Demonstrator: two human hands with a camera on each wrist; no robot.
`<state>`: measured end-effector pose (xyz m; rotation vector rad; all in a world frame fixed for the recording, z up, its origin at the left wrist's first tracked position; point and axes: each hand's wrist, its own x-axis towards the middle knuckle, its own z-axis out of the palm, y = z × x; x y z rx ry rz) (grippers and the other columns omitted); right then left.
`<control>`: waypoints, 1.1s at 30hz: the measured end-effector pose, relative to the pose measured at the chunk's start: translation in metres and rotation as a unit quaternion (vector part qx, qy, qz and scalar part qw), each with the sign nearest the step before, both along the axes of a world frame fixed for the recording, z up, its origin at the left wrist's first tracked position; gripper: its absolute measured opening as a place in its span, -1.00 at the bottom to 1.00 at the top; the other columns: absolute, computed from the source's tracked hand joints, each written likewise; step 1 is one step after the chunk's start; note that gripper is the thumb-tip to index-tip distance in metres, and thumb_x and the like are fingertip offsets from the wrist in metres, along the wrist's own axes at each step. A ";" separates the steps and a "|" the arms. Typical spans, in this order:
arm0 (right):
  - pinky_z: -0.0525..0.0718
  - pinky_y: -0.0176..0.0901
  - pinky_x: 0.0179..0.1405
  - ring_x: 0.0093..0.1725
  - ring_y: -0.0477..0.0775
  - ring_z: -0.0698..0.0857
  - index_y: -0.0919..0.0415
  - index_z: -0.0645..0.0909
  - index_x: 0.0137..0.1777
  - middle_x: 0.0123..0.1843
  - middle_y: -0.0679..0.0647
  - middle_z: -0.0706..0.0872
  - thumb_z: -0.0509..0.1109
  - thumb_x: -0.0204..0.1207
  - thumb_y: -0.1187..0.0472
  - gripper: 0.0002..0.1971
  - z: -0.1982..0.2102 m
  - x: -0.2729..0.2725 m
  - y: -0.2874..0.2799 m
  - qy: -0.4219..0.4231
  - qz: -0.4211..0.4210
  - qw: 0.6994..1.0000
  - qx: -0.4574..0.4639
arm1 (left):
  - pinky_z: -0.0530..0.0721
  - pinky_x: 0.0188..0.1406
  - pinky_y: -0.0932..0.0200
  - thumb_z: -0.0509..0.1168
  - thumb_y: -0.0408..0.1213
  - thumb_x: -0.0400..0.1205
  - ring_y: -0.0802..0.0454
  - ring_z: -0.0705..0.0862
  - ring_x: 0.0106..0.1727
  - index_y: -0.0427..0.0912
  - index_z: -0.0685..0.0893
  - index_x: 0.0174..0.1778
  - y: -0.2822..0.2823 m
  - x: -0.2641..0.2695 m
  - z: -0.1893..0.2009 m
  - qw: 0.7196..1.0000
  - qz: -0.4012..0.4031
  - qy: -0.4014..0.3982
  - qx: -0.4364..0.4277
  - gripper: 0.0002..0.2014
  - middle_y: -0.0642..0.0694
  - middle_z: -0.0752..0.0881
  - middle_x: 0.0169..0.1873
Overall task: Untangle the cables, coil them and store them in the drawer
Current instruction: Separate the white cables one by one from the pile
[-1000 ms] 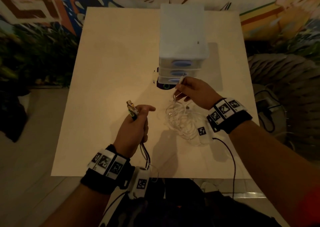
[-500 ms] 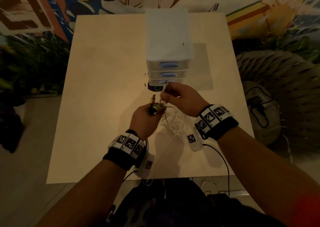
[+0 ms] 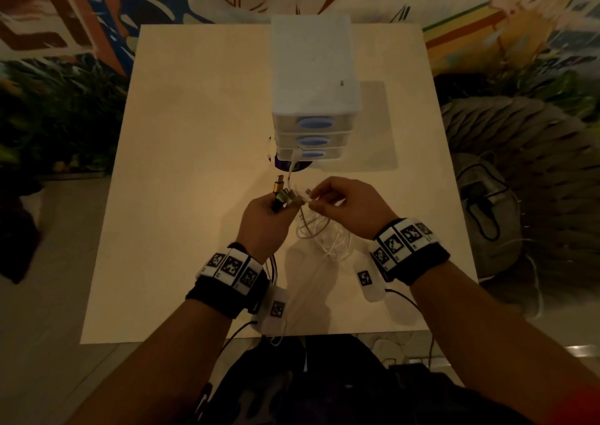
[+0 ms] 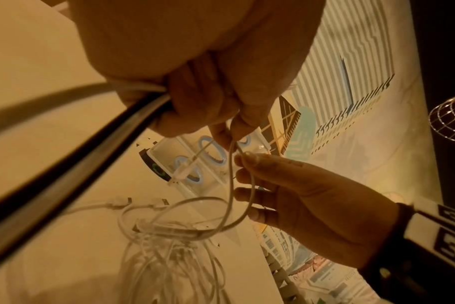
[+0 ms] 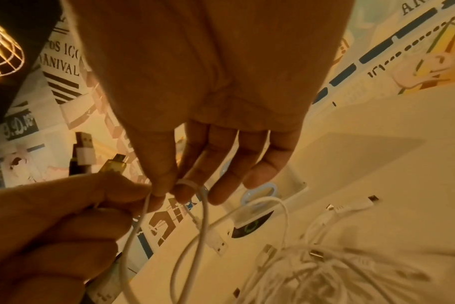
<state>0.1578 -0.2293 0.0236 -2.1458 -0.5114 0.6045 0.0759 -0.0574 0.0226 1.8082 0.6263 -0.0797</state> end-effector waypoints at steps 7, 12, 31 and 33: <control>0.59 -0.33 0.00 -0.08 -0.19 0.72 -0.01 0.77 0.06 -0.07 -0.15 0.81 0.47 0.59 0.00 -0.86 0.008 0.003 -0.007 -0.049 0.026 0.997 -0.047 | 0.37 -0.54 0.41 0.49 -0.13 0.61 0.23 0.52 -0.51 -0.07 0.67 -0.42 0.006 0.001 -0.001 0.996 -0.019 0.036 0.074 -0.71 0.09 0.58 -0.61; 0.65 -0.36 -0.16 -0.22 -0.14 0.76 0.06 0.71 0.03 -0.12 -0.10 0.81 0.41 0.65 0.12 -0.93 0.016 0.003 -0.031 -0.027 -0.049 0.998 -0.009 | 0.33 -0.60 0.36 0.42 -0.10 0.66 0.21 0.45 -0.62 -0.21 0.81 -0.15 0.020 -0.001 -0.004 0.996 0.030 0.054 0.069 -0.76 0.02 0.58 -0.56; 0.82 0.01 -0.33 -0.18 0.21 0.86 0.18 0.48 0.15 -0.03 0.11 0.87 0.30 0.74 0.16 -0.89 0.060 -0.020 -0.034 0.089 -0.191 0.955 0.211 | 0.67 0.10 0.20 0.48 -0.05 0.60 0.21 0.76 0.05 0.08 0.69 0.32 0.007 -0.022 0.020 0.965 -0.212 -0.026 0.151 -0.64 0.16 0.79 0.09; 0.83 0.06 -0.28 -0.18 0.21 0.87 0.18 0.49 0.14 -0.03 0.13 0.87 0.32 0.73 0.17 -0.89 0.067 -0.023 -0.022 0.090 -0.180 0.953 0.225 | 0.67 0.17 0.17 0.47 -0.02 0.61 0.17 0.75 0.13 0.12 0.63 0.42 -0.002 -0.023 0.019 0.950 -0.270 -0.039 0.150 -0.56 0.13 0.78 0.19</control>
